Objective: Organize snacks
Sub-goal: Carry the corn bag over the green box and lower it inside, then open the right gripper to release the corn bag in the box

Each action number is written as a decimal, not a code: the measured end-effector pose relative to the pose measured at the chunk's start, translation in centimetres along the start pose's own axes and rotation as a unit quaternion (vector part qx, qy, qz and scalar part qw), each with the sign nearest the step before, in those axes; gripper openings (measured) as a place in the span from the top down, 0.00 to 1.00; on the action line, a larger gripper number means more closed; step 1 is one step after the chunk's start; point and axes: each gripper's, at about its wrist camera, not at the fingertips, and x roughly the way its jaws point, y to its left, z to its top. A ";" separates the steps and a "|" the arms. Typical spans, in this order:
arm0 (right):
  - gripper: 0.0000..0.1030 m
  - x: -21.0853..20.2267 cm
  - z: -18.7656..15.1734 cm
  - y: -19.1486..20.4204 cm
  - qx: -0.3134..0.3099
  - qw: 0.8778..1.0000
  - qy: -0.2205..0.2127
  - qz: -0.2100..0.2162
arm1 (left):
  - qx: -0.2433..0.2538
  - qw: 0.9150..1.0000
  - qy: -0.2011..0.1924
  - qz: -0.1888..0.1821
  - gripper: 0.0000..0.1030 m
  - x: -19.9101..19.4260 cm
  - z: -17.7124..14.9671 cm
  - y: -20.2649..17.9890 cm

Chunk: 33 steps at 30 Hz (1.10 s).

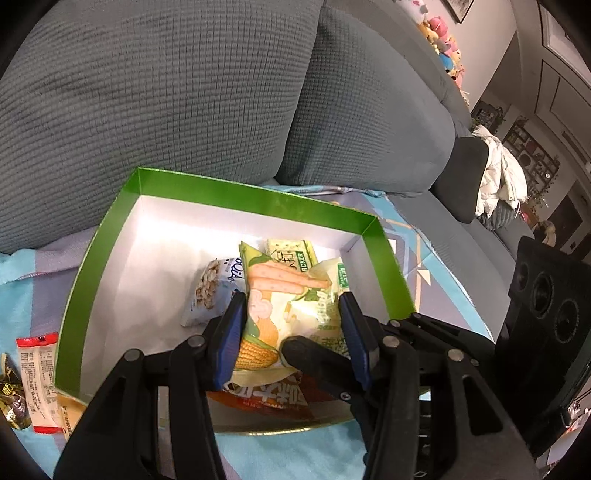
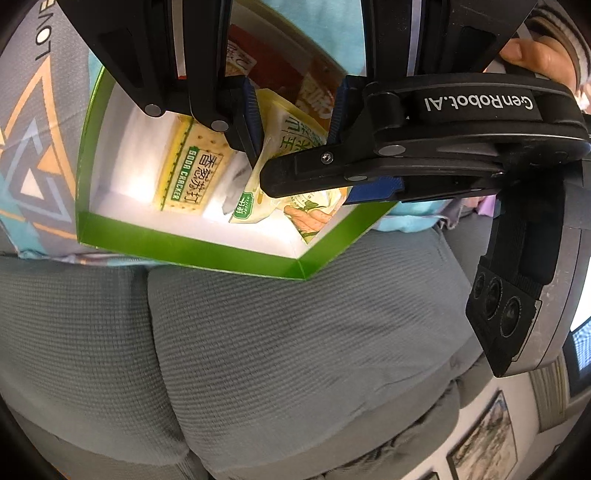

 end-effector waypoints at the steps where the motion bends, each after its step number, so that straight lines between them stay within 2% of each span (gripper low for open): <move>1: 0.66 0.2 0.0 0.0 0.001 1.000 0.003 -0.001 | 0.000 1.000 0.002 0.001 0.51 0.1 0.0 0.1; 13: 0.66 1.0 0.0 -0.9 0.014 1.000 0.018 -0.005 | 0.001 1.000 0.013 0.016 0.49 1.0 0.3 0.0; 17: 0.66 1.1 0.0 -1.1 0.015 1.000 0.021 -0.009 | 0.005 0.999 0.015 0.034 0.40 1.2 0.4 -0.1; 23: 0.60 1.3 -0.1 -0.9 0.008 0.999 0.033 -0.031 | 0.003 0.998 0.021 0.064 0.28 1.6 0.3 0.1; 27: 0.53 1.0 -0.1 -0.6 0.000 0.998 0.032 -0.048 | 0.012 0.997 0.019 0.075 0.26 1.3 0.3 -0.1; 29: 0.49 0.6 0.0 -0.5 0.000 0.998 0.028 -0.054 | 0.016 0.997 0.015 0.081 0.26 1.1 0.3 -0.1; 31: 0.39 0.1 0.1 -0.3 -0.006 0.998 0.021 -0.064 | 0.022 0.996 0.007 0.091 0.25 0.6 0.4 -0.3; 33: 0.38 -0.4 0.2 0.0 -0.010 0.998 0.014 -0.068 | 0.025 0.995 -0.004 0.099 0.16 0.1 0.4 -0.3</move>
